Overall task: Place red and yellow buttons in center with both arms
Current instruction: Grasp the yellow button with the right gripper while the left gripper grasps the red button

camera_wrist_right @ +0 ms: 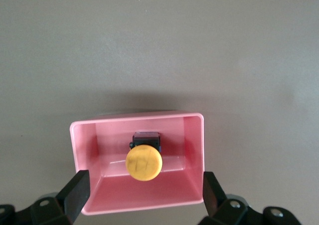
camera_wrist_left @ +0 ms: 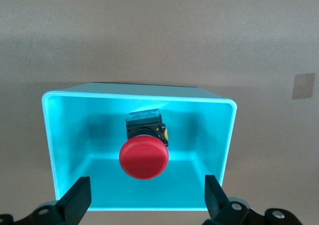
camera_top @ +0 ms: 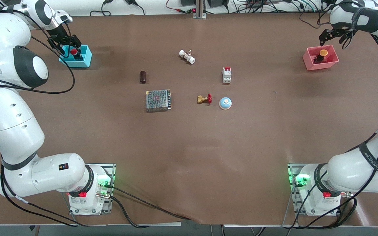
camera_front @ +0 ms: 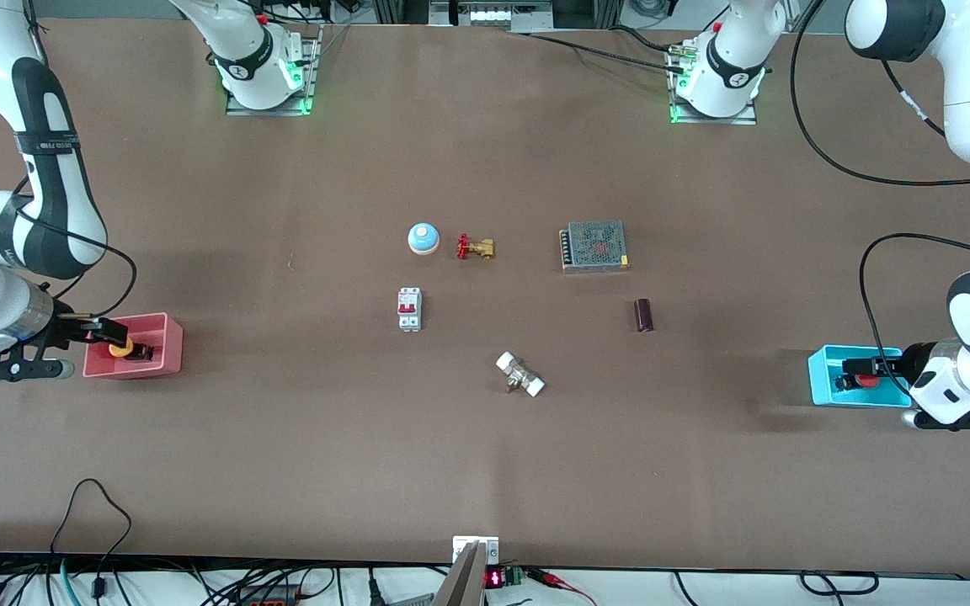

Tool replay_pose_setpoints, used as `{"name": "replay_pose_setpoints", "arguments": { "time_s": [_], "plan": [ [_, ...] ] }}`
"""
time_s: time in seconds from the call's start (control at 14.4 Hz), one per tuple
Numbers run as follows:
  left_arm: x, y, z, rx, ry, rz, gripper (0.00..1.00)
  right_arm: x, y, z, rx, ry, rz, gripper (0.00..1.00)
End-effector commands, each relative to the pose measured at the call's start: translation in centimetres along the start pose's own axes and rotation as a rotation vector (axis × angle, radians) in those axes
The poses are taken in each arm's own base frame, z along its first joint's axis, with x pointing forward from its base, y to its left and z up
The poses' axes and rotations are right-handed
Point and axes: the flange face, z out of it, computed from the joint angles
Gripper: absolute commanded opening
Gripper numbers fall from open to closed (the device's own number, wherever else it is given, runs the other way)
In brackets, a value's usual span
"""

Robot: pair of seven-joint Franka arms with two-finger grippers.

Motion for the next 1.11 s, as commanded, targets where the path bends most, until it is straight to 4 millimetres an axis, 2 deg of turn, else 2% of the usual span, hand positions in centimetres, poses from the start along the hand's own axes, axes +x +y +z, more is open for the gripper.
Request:
{"name": "replay_pose_setpoints", "arguments": {
  "time_s": [0.0, 0.42, 0.76, 1.04],
  "plan": [
    [0.3, -0.5, 0.2, 0.007, 0.003, 0.028, 1.00, 0.3, 0.0, 1.5, -0.005, 0.008, -0.030, 1.00],
    [0.6, -0.6, 2.0, 0.000, -0.016, 0.054, 1.00, 0.0, -1.3, 4.2, 0.013, -0.021, -0.056, 1.00],
    [1.0, -0.2, 2.4, 0.004, -0.011, 0.062, 0.93, -0.3, -0.6, 5.6, 0.015, -0.033, -0.066, 1.00],
    [1.2, 0.1, 2.6, 0.005, -0.011, 0.076, 0.93, -0.3, -0.8, 6.5, 0.007, -0.032, -0.090, 1.00]
  ]
}}
